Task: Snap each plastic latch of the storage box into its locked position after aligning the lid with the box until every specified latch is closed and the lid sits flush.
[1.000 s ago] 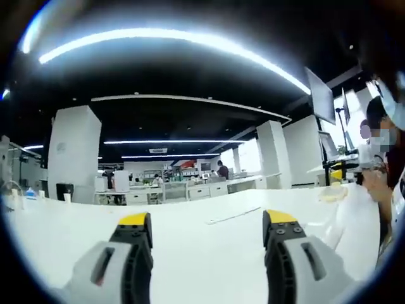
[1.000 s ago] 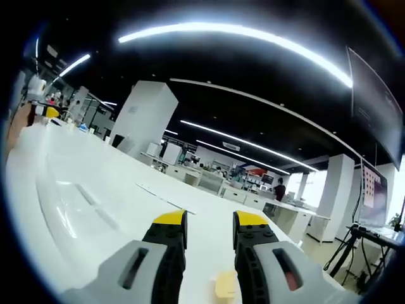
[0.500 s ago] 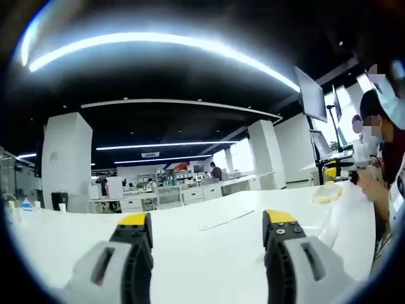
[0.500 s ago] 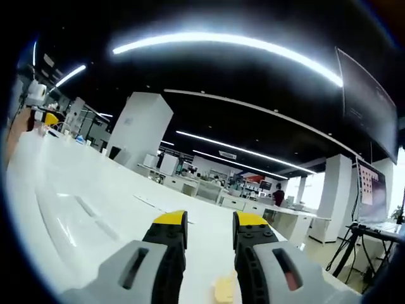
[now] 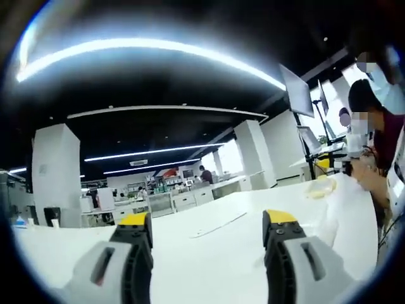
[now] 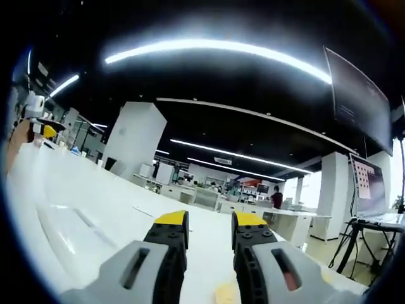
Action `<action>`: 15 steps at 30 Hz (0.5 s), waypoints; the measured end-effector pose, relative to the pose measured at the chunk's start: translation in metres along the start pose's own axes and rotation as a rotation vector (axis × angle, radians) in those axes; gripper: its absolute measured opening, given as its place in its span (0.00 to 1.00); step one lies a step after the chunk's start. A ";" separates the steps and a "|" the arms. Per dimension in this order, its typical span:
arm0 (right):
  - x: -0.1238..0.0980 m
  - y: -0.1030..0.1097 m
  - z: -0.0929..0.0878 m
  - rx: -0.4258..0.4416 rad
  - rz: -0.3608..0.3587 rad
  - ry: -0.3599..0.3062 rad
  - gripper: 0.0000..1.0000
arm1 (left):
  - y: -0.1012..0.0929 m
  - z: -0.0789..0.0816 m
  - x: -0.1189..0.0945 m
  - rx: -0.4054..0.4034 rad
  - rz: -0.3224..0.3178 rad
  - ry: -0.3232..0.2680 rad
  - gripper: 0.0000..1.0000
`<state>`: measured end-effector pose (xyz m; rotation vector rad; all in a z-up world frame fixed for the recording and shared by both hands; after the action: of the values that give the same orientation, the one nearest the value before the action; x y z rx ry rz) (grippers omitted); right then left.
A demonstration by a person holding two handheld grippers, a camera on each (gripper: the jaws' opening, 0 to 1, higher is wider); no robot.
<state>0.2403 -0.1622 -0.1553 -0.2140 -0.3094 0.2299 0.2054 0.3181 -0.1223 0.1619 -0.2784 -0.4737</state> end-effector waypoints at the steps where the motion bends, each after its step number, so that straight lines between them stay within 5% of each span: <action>1: 0.000 -0.001 0.000 0.005 0.000 -0.002 0.26 | -0.001 0.001 0.003 -0.005 -0.006 -0.001 0.70; 8: -0.003 -0.005 0.004 0.021 -0.018 -0.023 0.26 | -0.014 0.011 0.027 0.010 -0.048 0.027 0.69; 15: -0.005 -0.010 0.006 0.046 -0.041 -0.043 0.26 | -0.060 0.015 0.081 -0.054 -0.187 0.052 0.68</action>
<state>0.2357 -0.1719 -0.1487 -0.1577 -0.3502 0.2010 0.2443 0.2256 -0.1026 0.1475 -0.1999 -0.6606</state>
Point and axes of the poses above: the point that each gripper's makers call its tool centre point, and the gripper's own axes: x roughly forward along the fingers, y roughly to its left, z roughly out of its top, the point moved 4 cm from there along -x, roughly backward along the fingers, and after that the axes turned 1 degree about -y, right-handed, at the moved point
